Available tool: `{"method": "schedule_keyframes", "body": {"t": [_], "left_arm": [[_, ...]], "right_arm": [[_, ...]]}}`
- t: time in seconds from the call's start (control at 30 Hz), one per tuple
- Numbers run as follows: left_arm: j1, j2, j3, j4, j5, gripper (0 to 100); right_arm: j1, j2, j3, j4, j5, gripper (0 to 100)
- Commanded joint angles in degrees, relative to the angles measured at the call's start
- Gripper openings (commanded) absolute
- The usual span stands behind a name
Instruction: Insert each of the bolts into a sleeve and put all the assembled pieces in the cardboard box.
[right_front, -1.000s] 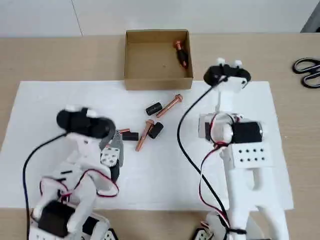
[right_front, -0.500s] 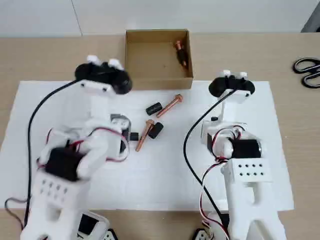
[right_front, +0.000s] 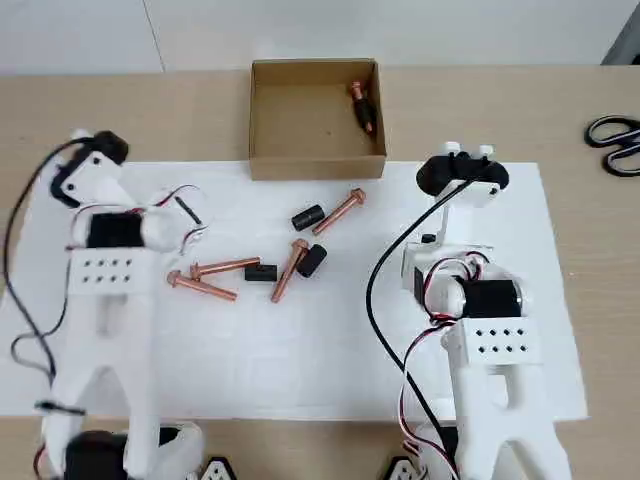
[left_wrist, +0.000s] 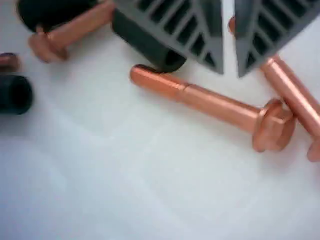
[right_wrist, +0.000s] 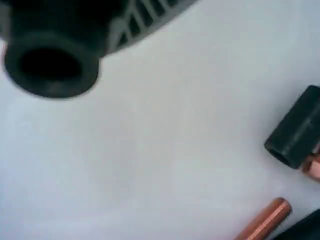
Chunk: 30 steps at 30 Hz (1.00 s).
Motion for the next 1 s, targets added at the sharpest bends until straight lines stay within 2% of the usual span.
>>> {"method": "schedule_keyframes", "body": {"t": [0.0,0.13,0.43,0.67,0.97], "left_arm": [[1.1,5.0,-2.6,-0.9,0.3,1],[0.3,9.2,-3.1,-0.8,0.3,1],[-0.7,9.9,-4.1,-0.8,0.4,1],[-0.6,9.9,-4.1,2.3,3.2,18],[1.3,10.3,-4.1,-1.3,3.2,18]], "right_arm": [[0.2,-1.7,-0.4,-1.2,0.4,0.5],[0.3,-1.7,-0.3,-1.0,0.4,0.5],[0.3,-1.7,-0.3,-1.0,0.4,0.5],[0.3,-1.7,-0.3,-1.1,0.4,0.5],[0.3,-1.7,-0.3,-1.2,0.4,0.5]]}}
